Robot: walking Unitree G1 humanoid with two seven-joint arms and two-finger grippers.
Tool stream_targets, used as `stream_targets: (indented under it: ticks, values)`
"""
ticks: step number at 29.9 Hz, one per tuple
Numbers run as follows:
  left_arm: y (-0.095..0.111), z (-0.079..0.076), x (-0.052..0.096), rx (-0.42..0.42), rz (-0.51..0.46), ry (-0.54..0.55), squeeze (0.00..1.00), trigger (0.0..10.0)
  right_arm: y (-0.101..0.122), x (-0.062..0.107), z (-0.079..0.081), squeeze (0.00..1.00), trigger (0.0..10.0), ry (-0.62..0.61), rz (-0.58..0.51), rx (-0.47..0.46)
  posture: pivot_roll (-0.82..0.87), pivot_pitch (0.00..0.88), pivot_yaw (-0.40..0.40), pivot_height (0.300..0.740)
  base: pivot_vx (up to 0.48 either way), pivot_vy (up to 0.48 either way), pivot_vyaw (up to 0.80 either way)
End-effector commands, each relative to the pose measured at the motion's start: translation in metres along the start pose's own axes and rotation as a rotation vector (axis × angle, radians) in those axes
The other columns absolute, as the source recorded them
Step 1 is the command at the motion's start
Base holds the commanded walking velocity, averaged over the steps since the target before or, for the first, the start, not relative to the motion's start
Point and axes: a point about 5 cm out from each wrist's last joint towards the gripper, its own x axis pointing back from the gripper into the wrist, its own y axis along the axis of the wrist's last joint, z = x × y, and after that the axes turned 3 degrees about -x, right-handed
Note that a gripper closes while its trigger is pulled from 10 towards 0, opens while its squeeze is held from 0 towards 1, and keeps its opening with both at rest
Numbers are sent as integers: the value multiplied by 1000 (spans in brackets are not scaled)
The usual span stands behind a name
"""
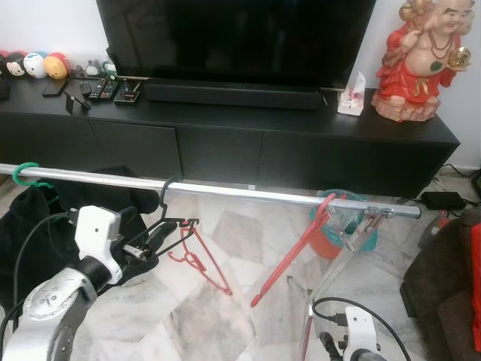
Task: Hang hanger
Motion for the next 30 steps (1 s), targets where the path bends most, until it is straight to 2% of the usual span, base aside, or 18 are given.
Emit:
stream_targets:
  ticks: [1, 5, 11, 14, 19, 21, 23, 25, 28, 30]
  values:
    - [7, 4, 2, 15, -32, 24, 0, 10000, 1, 0, -3, 0, 10000, -5, 3, 8, 36, 19, -40, 740, 0, 0, 0]
    - [17, 14, 4, 35, -88, 100, 0, 10000, 0, 0, -3, 0, 10000, -6, 3, 8, 33, 13, -38, 740, 0, 0, 0]
    - [29, 38, 12, 14, -184, 343, 0, 10000, 0, 0, -3, 0, 10000, -5, 4, 11, 37, 3, -38, 740, 0, 0, 0]
    - [27, 44, 15, -8, -178, 432, 0, 10000, 0, 1, -3, 0, 10000, -5, 5, 13, 37, 0, -38, 740, 0, 0, 0]
    - [25, 51, 19, -18, -174, 514, 0, 10000, -1, 1, -3, 0, 10000, -5, 6, 13, 36, 0, -37, 740, 0, 0, 0]
    - [20, 57, 22, -40, -134, 579, 0, 10000, -2, 1, -3, 0, 10000, -4, 8, 15, 39, 0, -37, 740, 0, 0, 0]
    - [12, 60, 23, -67, -59, 602, 0, 10000, -2, 1, -3, 0, 10000, -4, 9, 17, 40, 0, -37, 740, 0, 0, 0]
    - [11, 59, 23, -68, -70, 587, 0, 10000, -2, 1, -3, 0, 10000, -3, 9, 17, 39, 0, -35, 740, 0, 0, 0]
    - [14, 48, 18, -64, -85, 442, 0, 10000, -2, 1, -3, 0, 10000, -2, 10, 18, 39, 0, -36, 740, 0, 0, 0]
    - [18, 48, 18, -64, -89, 401, 0, 10000, -2, 1, -3, 0, 10000, -1, 10, 18, 42, 0, -34, 740, 0, 0, 0]
